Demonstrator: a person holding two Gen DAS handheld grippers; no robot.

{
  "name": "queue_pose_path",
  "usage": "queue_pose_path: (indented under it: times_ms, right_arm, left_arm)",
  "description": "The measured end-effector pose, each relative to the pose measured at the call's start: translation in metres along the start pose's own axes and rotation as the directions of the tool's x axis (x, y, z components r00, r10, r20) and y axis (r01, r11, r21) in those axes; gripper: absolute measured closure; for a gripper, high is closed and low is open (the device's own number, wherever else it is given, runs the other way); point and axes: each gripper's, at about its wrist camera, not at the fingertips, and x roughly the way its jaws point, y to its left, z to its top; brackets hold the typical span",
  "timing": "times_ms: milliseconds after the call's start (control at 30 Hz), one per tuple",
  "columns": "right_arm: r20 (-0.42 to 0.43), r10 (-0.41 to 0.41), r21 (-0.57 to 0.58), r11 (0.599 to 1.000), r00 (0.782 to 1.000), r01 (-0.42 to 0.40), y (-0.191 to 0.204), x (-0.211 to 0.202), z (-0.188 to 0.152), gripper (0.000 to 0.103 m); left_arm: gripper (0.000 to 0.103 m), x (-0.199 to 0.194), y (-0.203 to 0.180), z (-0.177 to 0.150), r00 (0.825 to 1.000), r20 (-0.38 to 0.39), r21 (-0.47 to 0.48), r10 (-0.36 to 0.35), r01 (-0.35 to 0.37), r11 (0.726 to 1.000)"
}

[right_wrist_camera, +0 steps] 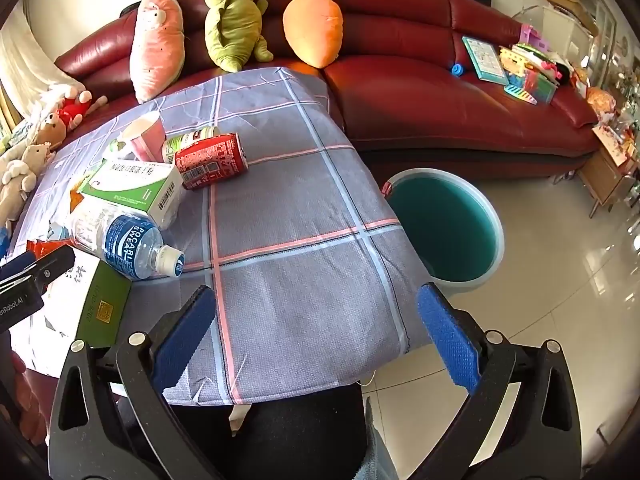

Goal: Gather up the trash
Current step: 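Move the right tool toward the clear water bottle on the table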

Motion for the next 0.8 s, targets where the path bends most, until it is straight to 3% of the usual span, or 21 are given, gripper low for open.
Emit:
queue_pose_path:
  times_ms: [800]
  right_arm:
    - [0.006, -0.024, -0.003, 1.0, 1.0, 0.024, -0.0007, 0.0044, 0.0002, 0.006]
  left_arm:
    - [0.004, 0.0058, 0.0011, -0.0065, 1.0, 0.006, 0.009, 0.004, -0.004, 1.0]
